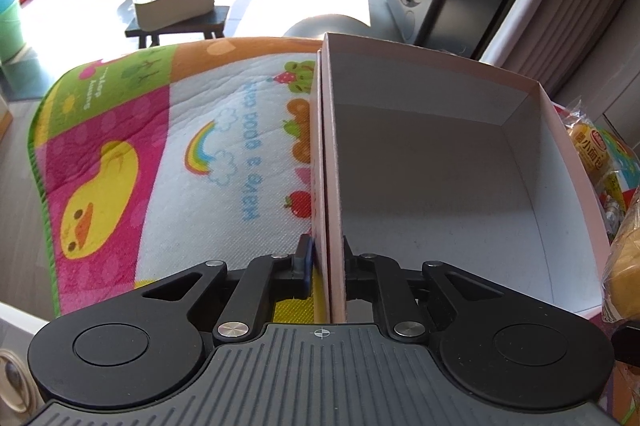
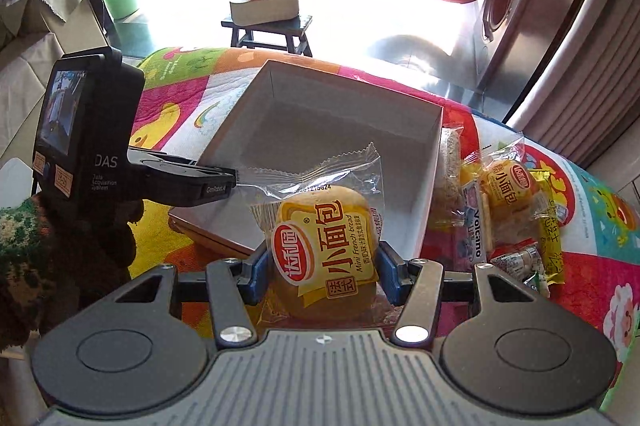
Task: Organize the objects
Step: 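Carry the bread bun into the box and open the right gripper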
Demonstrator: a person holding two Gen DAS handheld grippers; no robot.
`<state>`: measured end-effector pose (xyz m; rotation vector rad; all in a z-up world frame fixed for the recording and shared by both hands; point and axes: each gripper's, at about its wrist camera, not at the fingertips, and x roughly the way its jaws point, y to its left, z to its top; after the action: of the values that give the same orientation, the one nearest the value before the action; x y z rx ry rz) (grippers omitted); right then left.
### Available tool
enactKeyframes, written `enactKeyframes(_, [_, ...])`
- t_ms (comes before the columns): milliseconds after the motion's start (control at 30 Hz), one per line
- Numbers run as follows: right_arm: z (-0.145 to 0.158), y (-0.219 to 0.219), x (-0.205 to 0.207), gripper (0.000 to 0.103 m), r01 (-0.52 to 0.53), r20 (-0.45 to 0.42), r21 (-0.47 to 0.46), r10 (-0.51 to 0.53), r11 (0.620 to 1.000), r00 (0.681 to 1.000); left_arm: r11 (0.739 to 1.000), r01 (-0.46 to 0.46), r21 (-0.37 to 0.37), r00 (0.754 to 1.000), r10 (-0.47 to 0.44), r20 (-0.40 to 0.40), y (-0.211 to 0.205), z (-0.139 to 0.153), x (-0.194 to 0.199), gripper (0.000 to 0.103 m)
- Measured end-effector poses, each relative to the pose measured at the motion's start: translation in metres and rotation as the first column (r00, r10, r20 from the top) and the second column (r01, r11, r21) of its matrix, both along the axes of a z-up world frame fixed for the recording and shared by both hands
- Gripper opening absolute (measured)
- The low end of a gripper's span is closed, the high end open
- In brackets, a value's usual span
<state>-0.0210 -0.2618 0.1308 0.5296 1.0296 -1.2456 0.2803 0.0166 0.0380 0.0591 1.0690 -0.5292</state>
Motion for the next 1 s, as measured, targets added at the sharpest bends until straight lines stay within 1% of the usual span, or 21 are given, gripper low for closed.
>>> enactKeyframes(200, [0.009, -0.002, -0.023, 0.053, -0.035, 0.037, -0.001, 0.035, 0.999, 0.999, 0.999, -0.025, 0.029, 1.0, 0.025, -0.008, -0.004, -0.001, -0.002, 0.012])
enactKeyframes(300, [0.018, -0.014, -0.037, 0.053, -0.016, 0.12, 0.015, 0.014, 1.0, 0.993, 0.999, -0.033, 0.037, 0.999, 0.033, 0.001, -0.004, -0.001, -0.005, 0.011])
enactKeyframes(367, [0.024, -0.031, -0.044, 0.053, 0.002, 0.195, 0.036, -0.009, 0.999, 0.981, 0.999, -0.037, 0.04, 0.999, 0.037, 0.002, -0.004, -0.001, -0.006, 0.011])
enactKeyframes(467, [0.024, -0.064, -0.041, 0.053, 0.038, 0.251, 0.049, -0.049, 0.998, 0.967, 0.998, -0.041, 0.049, 0.999, 0.041, 0.004, -0.005, 0.0, -0.008, 0.011])
enactKeyframes(533, [0.018, -0.089, -0.036, 0.053, 0.075, 0.304, 0.062, -0.09, 0.995, 0.948, 0.998, -0.044, 0.055, 0.999, 0.044, 0.006, -0.005, 0.001, -0.01, 0.011])
enactKeyframes(600, [0.004, -0.116, -0.029, 0.054, 0.112, 0.38, 0.098, -0.141, 0.989, 0.914, 0.997, -0.05, 0.059, 0.999, 0.049, 0.007, -0.005, 0.001, -0.011, 0.011])
enactKeyframes(633, [-0.005, -0.128, -0.025, 0.059, 0.113, 0.425, 0.129, -0.158, 0.985, 0.891, 0.997, -0.053, 0.062, 0.999, 0.052, 0.006, -0.005, 0.001, -0.012, 0.011])
enactKeyframes(667, [-0.014, -0.138, -0.021, 0.068, 0.111, 0.461, 0.16, -0.173, 0.981, 0.87, 0.996, -0.054, 0.066, 0.999, 0.054, 0.005, -0.006, 0.001, -0.013, 0.011])
enactKeyframes(700, [-0.021, -0.142, -0.018, 0.069, 0.12, 0.471, 0.173, -0.189, 0.978, 0.861, 0.996, -0.055, 0.069, 0.999, 0.054, 0.006, -0.006, 0.001, -0.014, 0.011])
enactKeyframes(733, [-0.025, -0.143, -0.017, 0.07, 0.128, 0.466, 0.174, -0.196, 0.977, 0.863, 0.996, -0.054, 0.073, 0.999, 0.054, 0.005, -0.007, 0.002, -0.014, 0.011])
enactKeyframes(800, [-0.026, -0.131, -0.019, 0.07, 0.116, 0.438, 0.137, -0.165, 0.984, 0.884, 0.995, -0.053, 0.081, 0.999, 0.052, 0.009, -0.008, 0.002, -0.015, 0.011])
enactKeyframes(833, [-0.023, -0.123, -0.024, 0.071, 0.106, 0.414, 0.104, -0.14, 0.989, 0.899, 0.995, -0.055, 0.082, 0.998, 0.054, 0.01, -0.009, 0.002, -0.015, 0.011])
enactKeyframes(900, [-0.014, -0.1, -0.038, 0.073, 0.085, 0.338, 0.026, -0.089, 0.996, 0.937, 0.994, -0.066, 0.086, 0.998, 0.065, 0.013, -0.01, 0.003, -0.015, 0.011])
enactKeyframes(933, [-0.009, -0.089, -0.047, 0.077, 0.074, 0.299, -0.011, -0.067, 0.997, 0.952, 0.993, -0.074, 0.091, 0.997, 0.072, 0.016, -0.011, 0.003, -0.015, 0.011])
enactKeyframes(967, [-0.002, -0.077, -0.06, 0.084, 0.064, 0.253, -0.054, -0.049, 0.996, 0.966, 0.992, -0.082, 0.099, 0.997, 0.081, 0.022, -0.013, 0.003, -0.016, 0.011])
enactKeyframes(1000, [0.002, -0.067, -0.07, 0.087, 0.061, 0.213, -0.088, -0.041, 0.994, 0.976, 0.99, -0.091, 0.108, 0.996, 0.088, 0.031, -0.014, 0.004, -0.017, 0.011])
